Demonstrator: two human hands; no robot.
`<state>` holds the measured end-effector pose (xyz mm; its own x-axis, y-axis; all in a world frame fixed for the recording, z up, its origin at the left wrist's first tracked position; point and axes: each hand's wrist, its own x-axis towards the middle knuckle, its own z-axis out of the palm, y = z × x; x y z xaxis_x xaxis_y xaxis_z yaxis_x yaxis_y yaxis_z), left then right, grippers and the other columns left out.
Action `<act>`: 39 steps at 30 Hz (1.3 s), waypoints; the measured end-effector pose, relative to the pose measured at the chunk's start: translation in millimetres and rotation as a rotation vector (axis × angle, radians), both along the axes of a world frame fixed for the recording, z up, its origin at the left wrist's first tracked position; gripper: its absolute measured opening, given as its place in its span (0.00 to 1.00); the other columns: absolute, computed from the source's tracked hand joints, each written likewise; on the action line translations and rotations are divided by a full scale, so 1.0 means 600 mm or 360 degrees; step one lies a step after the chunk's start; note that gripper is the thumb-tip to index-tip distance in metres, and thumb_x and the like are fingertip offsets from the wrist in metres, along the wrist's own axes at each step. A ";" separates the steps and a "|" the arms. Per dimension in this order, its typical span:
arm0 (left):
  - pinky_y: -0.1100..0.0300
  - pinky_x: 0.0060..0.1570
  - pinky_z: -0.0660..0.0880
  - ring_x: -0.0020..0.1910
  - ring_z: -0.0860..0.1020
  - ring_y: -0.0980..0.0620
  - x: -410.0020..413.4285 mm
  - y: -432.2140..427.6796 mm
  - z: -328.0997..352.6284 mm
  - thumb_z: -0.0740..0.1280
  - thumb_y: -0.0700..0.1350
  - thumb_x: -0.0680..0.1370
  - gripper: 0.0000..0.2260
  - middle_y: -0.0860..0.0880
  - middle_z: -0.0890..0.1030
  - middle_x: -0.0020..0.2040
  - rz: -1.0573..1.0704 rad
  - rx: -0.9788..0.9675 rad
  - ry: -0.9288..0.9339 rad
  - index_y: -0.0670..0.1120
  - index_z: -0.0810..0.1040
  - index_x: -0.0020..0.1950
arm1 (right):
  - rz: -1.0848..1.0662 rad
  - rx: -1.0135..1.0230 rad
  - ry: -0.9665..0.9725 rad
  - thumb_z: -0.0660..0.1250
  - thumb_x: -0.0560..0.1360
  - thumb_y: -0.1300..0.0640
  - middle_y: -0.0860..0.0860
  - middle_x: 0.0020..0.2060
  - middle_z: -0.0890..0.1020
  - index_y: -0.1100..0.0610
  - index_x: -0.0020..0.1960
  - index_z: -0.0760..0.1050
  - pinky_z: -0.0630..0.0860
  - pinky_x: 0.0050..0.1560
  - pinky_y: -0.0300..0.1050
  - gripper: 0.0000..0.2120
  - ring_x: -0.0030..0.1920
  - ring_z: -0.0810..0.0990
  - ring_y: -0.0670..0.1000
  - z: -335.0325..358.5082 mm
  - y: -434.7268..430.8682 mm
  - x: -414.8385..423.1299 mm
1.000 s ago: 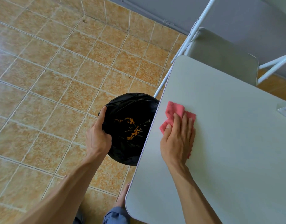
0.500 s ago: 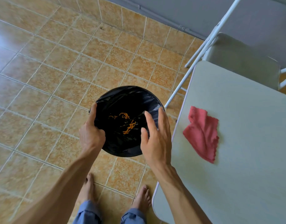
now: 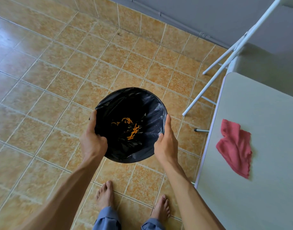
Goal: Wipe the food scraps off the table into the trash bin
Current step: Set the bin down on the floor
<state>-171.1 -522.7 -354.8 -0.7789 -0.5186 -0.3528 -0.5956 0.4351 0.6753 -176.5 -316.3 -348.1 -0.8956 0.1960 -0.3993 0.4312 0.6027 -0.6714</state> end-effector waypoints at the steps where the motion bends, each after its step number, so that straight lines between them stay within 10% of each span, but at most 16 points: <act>1: 0.57 0.50 0.75 0.62 0.76 0.42 0.001 -0.004 -0.005 0.57 0.28 0.72 0.42 0.47 0.75 0.70 -0.0013 -0.0003 -0.0002 0.65 0.57 0.77 | -0.0008 0.0024 0.0001 0.54 0.84 0.66 0.47 0.80 0.61 0.41 0.81 0.44 0.68 0.73 0.45 0.35 0.78 0.65 0.52 -0.002 -0.005 -0.001; 7: 0.57 0.42 0.75 0.48 0.75 0.51 -0.009 -0.015 -0.043 0.58 0.29 0.74 0.41 0.46 0.78 0.63 -0.0183 0.0015 -0.0036 0.64 0.53 0.78 | -0.0054 0.0036 0.0045 0.53 0.83 0.68 0.44 0.80 0.61 0.39 0.81 0.47 0.71 0.73 0.50 0.36 0.78 0.65 0.50 -0.033 -0.014 0.001; 39: 0.52 0.46 0.73 0.57 0.76 0.41 -0.092 0.147 -0.391 0.58 0.33 0.77 0.39 0.43 0.73 0.67 -0.1048 -0.0083 0.0022 0.62 0.46 0.80 | -0.0918 0.0427 0.0163 0.54 0.80 0.71 0.54 0.72 0.74 0.44 0.81 0.55 0.74 0.68 0.52 0.36 0.69 0.75 0.58 -0.417 0.104 0.045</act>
<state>-226.4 -434.5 -589.2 -0.9433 0.0512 -0.3279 -0.1855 0.7379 0.6489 -149.4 -254.0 -598.2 -0.6475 0.7387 -0.1873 0.6778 0.4459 -0.5846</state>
